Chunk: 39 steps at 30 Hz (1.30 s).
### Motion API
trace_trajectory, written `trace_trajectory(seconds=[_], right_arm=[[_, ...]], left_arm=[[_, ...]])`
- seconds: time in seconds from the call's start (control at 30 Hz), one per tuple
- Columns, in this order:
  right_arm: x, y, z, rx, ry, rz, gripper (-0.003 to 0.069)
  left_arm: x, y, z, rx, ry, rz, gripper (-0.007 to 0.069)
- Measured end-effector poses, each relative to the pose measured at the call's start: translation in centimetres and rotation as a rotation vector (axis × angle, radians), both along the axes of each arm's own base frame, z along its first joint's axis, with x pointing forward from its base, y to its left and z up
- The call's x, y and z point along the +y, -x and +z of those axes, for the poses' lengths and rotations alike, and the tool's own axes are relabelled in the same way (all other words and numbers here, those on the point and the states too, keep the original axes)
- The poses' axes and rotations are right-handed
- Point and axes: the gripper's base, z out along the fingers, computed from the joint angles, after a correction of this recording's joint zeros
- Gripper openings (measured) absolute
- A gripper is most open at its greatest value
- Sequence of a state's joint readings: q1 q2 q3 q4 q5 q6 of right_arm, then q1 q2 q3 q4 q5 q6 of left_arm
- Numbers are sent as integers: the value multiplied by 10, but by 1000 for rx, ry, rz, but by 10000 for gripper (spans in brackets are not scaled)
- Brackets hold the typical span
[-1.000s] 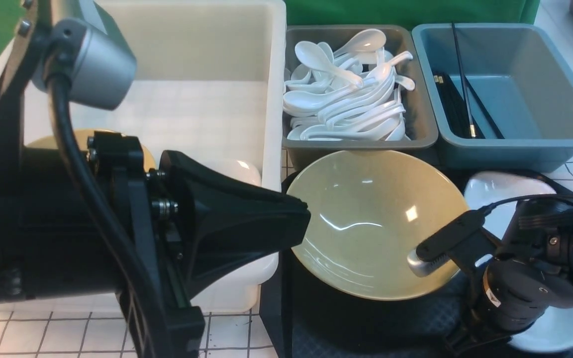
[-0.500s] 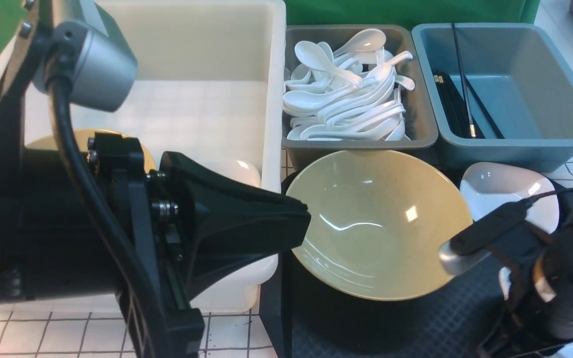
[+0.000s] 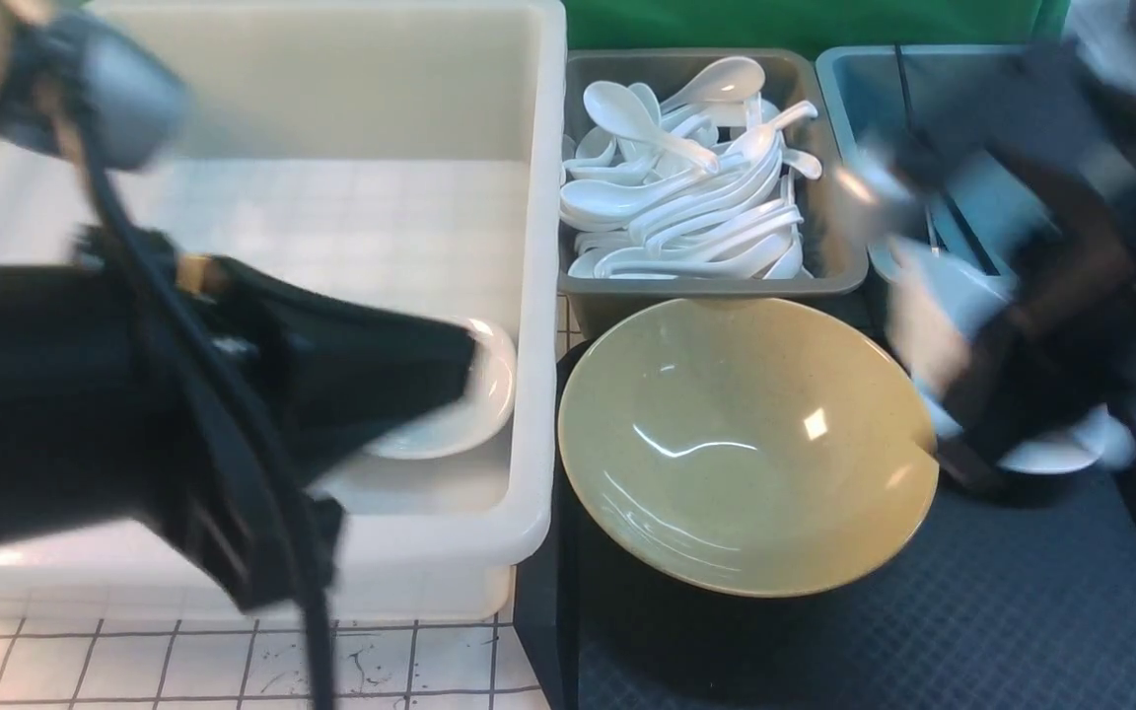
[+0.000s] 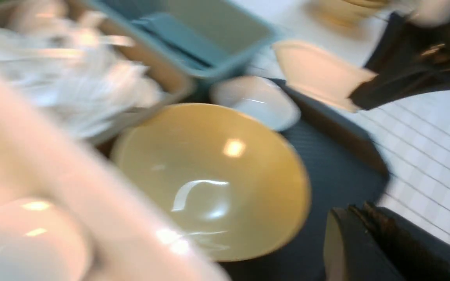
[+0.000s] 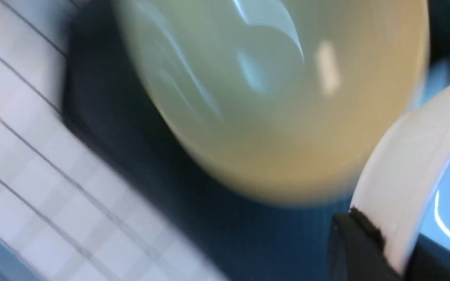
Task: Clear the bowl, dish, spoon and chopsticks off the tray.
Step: Use the right arm to put the plate into the large storage box on the left
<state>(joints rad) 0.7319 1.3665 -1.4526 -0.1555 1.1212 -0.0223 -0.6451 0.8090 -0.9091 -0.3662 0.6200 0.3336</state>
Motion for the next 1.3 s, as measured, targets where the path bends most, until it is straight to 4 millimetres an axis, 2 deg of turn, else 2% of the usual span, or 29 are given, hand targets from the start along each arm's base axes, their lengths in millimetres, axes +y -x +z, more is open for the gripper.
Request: trace_trajectory(seconds=[0.07,0.1,0.17,0.3,0.33,0.43,0.47,0.57,0.67,0.8,1.07,1.3], right_arm=[[28,-13,18,-68,-27,121,51],[31,-14,19,-76,-30,133,51],[64,-26,36,-154,-44,283,52],[121,-38,37,-203,-38,510,52],[137,-39,29,-188,-20,555,52],[162,-42,9,-156,25,639,53],[173,-46,-7,-136,54,674,53],[191,-58,-40,-99,119,742,54],[202,-68,-67,-94,166,792,53],[210,-80,-86,-123,191,817,53],[200,-116,-115,-119,227,795,53],[202,-117,-120,-127,239,873,53]], left_arm=[[11,2,1,14,1,94,-1],[13,2,1,23,-2,113,-1],[26,6,0,62,-7,223,0],[48,14,1,111,20,406,-1],[54,17,3,106,36,441,-1],[65,27,8,91,92,488,-1],[69,31,9,84,113,496,-1],[76,39,11,71,133,504,-1],[79,42,11,76,127,509,-1],[79,42,9,79,96,508,-1],[80,42,9,77,92,507,-1],[80,42,9,77,92,507,-1]])
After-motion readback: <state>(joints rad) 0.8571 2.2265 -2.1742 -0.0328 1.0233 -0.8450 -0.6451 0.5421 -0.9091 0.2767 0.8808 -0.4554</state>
